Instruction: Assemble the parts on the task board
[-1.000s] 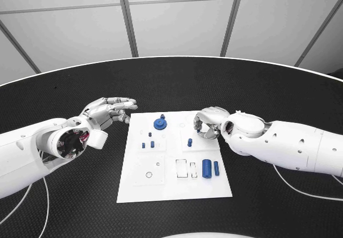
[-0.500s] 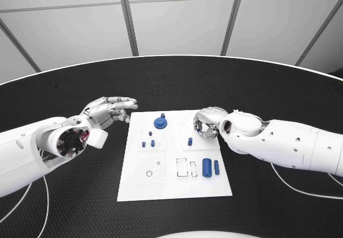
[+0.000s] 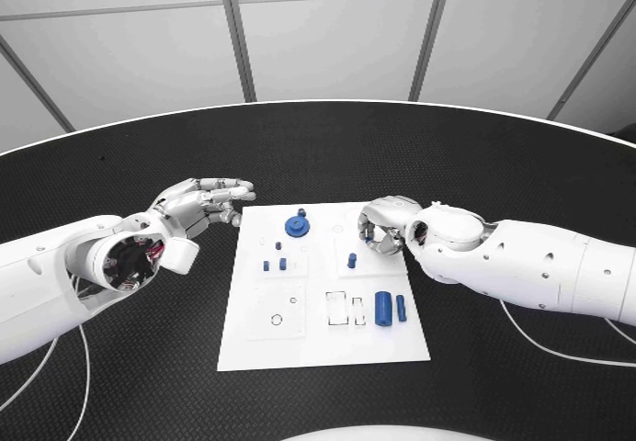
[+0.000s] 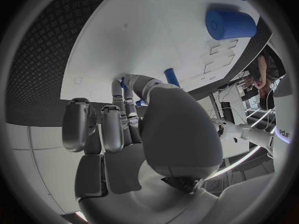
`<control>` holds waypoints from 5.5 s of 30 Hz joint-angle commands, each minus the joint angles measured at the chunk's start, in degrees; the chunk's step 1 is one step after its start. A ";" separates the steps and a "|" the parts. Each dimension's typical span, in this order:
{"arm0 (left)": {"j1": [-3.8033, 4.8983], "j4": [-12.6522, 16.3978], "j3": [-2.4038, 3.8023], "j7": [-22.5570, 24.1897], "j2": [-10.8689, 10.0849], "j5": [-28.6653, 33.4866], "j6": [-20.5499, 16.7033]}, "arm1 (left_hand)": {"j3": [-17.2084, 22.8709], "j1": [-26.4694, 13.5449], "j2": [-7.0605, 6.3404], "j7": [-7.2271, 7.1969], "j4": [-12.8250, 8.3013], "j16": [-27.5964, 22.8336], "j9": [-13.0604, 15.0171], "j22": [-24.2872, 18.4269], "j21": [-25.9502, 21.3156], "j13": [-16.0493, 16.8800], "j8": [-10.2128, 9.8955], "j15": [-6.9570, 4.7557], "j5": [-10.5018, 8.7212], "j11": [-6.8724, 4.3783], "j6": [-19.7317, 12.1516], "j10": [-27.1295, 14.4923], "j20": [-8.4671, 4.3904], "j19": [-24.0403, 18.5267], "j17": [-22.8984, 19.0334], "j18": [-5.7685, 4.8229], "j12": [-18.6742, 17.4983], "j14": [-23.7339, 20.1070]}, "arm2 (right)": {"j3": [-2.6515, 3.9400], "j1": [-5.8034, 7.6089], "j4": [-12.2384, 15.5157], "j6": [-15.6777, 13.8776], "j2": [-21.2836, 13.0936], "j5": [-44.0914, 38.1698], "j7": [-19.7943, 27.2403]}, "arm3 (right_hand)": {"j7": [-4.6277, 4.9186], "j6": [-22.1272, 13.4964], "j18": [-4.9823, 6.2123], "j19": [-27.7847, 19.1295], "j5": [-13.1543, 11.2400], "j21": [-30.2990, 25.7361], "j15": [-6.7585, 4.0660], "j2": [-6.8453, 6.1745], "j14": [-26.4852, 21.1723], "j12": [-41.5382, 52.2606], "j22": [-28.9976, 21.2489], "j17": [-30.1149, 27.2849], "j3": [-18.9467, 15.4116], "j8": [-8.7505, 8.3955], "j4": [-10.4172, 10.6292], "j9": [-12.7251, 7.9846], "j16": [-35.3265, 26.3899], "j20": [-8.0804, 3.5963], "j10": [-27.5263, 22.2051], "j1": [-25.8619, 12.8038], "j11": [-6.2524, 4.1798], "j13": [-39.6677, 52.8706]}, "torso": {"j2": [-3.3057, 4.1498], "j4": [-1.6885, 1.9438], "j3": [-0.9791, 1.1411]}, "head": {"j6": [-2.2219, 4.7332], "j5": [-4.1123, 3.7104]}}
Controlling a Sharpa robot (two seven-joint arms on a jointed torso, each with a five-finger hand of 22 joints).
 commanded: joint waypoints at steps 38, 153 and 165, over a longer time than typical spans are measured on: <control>-0.03 -2.44 -0.01 -0.59 1.42 0.00 1.64 | -0.32 1.24 0.30 0.40 -0.45 -0.37 -0.16 -0.33 -0.67 0.14 -0.30 0.26 -0.19 0.34 -1.06 -1.31 0.25 -0.13 -0.45 0.31 0.52 -0.90 | 1.82 0.90 21.88 -6.63 -8.51 -2.39 -3.23 | -0.42 1.47 -0.47 1.56 -0.48 1.24 -0.60 1.14 3.39 -0.44 5.77 2.12 2.50 0.60 -2.06 1.16 0.67 -0.63 2.74 -1.16 -0.80 0.45 | -0.67 -0.50 0.03 | 0.00 1.03; -0.02 -3.31 -0.01 -2.24 3.52 0.02 3.94 | 0.21 1.58 0.70 0.70 0.18 -0.51 0.02 1.82 2.25 0.39 0.15 0.06 26.24 0.51 -1.21 -2.18 -0.13 -1.25 -1.47 0.36 1.86 -1.48 | 0.05 -6.26 10.06 0.30 9.82 -3.61 0.66 | 3.44 -7.07 0.75 -0.94 -1.22 -4.84 2.78 -0.19 2.48 -6.70 2.03 -0.22 3.18 -5.06 -4.41 -0.05 -0.83 2.11 -8.41 -4.60 3.41 -3.10 | -0.56 -0.53 0.00 | -4.93 9.73; -0.03 -3.71 -0.02 -2.23 3.43 0.02 3.97 | 0.17 1.69 0.79 0.70 0.13 -0.52 0.02 1.87 2.30 0.40 0.16 0.06 26.26 0.51 -1.24 -2.23 -0.13 -1.31 -1.50 0.37 1.90 -1.50 | 0.14 -6.22 16.21 -4.00 4.03 -3.62 -0.44 | 3.40 -6.69 0.80 -0.95 -0.90 -4.86 2.81 -0.17 2.43 -6.27 2.04 -0.25 3.59 -4.97 -4.91 -0.02 -0.82 2.28 -8.44 -4.32 3.39 -3.40 | -0.66 -0.69 0.04 | -4.56 9.46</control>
